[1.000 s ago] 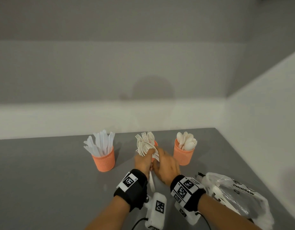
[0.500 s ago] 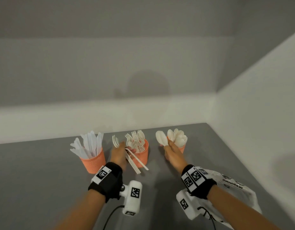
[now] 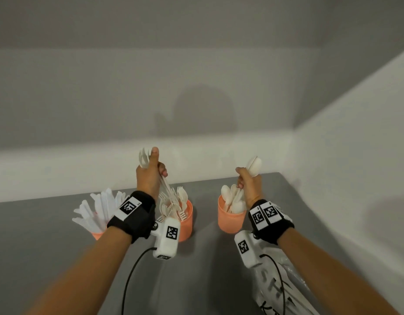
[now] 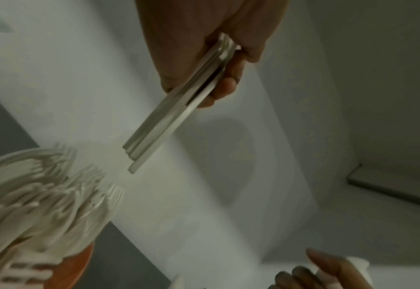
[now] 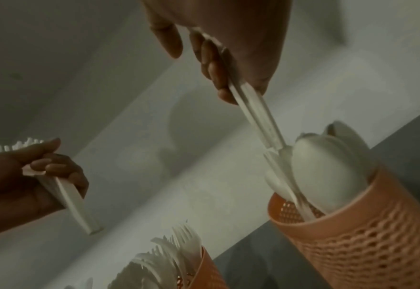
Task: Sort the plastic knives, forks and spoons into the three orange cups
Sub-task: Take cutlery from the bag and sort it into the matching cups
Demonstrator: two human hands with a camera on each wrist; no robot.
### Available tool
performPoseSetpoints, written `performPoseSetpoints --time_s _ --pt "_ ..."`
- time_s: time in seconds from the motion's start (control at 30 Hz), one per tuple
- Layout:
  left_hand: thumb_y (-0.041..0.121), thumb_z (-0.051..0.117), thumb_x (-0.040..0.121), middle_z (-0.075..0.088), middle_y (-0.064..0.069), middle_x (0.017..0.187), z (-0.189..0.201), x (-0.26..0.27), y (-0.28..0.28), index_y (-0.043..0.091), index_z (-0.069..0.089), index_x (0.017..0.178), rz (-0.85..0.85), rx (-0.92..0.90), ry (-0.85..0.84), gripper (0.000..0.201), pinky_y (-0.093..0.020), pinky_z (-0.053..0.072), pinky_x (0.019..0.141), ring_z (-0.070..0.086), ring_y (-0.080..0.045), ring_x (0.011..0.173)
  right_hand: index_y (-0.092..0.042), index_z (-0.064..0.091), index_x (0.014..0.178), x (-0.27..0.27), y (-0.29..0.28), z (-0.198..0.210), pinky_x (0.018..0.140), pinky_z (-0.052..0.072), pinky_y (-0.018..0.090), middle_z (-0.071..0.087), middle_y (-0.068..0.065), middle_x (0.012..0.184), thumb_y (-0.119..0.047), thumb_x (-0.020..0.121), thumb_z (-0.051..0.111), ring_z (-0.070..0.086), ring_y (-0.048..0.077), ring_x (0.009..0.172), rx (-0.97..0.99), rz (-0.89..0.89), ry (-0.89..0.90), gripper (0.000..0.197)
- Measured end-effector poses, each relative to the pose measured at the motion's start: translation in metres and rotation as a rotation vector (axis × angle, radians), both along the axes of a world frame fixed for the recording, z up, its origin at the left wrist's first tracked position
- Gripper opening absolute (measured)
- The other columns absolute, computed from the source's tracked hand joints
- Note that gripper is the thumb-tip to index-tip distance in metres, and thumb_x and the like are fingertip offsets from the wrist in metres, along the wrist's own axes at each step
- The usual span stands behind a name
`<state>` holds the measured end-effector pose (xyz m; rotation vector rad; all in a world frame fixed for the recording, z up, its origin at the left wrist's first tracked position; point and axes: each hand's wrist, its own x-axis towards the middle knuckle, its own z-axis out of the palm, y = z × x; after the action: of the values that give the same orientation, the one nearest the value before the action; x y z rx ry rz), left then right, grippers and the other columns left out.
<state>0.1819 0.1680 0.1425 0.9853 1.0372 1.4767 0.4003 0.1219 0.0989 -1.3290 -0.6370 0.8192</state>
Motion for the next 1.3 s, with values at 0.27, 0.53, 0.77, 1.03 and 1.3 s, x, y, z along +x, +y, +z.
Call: performPoseSetpoints --time_s 0.27,0.53,0.77,1.03,1.3 --pt "0.036 0.052 0.092 0.045 0.008 0.035 -0.016 0.026 0.015 0.018 0.043 0.056 -0.069 0.011 0.224 0.041 -0.031 0.04 0.069 0.043 -0.016 0.051 -0.015 0.043 0.058 -0.003 0.023 -0.035 0.064 0.043 0.032 0.043 -0.008 0.033 -0.03 0.083 0.062 0.047 0.017 0.048 -0.131 -0.039 -0.06 0.035" --pt "0.036 0.048 0.094 0.046 0.005 0.039 -0.048 0.028 0.016 0.015 0.042 0.054 -0.142 -0.009 0.301 0.045 -0.031 0.043 0.063 0.046 -0.018 0.051 -0.013 0.037 0.053 -0.003 0.015 -0.047 0.053 0.034 0.026 0.04 0.003 0.052 -0.021 0.093 0.051 0.042 0.018 0.051 -0.115 0.016 -0.369 0.043" --pt "0.039 0.047 0.094 0.058 -0.002 0.057 -0.06 0.024 0.011 0.014 0.051 0.066 -0.23 0.115 0.594 0.038 -0.026 0.044 0.066 0.052 -0.009 0.053 0.0 0.06 0.089 0.005 0.009 -0.063 0.082 0.041 0.037 0.059 0.012 0.09 -0.053 0.08 0.04 0.053 0.029 0.091 -0.249 -0.022 -0.803 0.058" --pt "0.043 0.054 0.082 0.066 -0.012 0.067 -0.076 0.011 0.015 0.003 0.062 0.069 -0.267 0.213 0.923 0.042 -0.036 0.047 0.07 0.062 -0.029 0.07 0.001 0.058 0.106 0.001 0.005 -0.062 0.089 0.042 0.031 0.057 0.014 0.111 -0.015 0.084 0.064 0.054 0.029 0.104 -0.186 -0.059 -0.792 0.029" --pt "0.019 0.056 0.09 0.056 -0.006 0.104 -0.076 0.01 0.01 0.014 0.048 0.123 -0.285 0.365 1.191 0.034 -0.035 0.048 0.077 0.059 -0.029 0.09 -0.006 0.049 0.127 -0.007 0.007 -0.056 0.095 0.034 0.026 0.051 0.009 0.13 -0.009 0.09 0.046 0.048 0.026 0.121 -0.176 0.096 -0.888 0.038"
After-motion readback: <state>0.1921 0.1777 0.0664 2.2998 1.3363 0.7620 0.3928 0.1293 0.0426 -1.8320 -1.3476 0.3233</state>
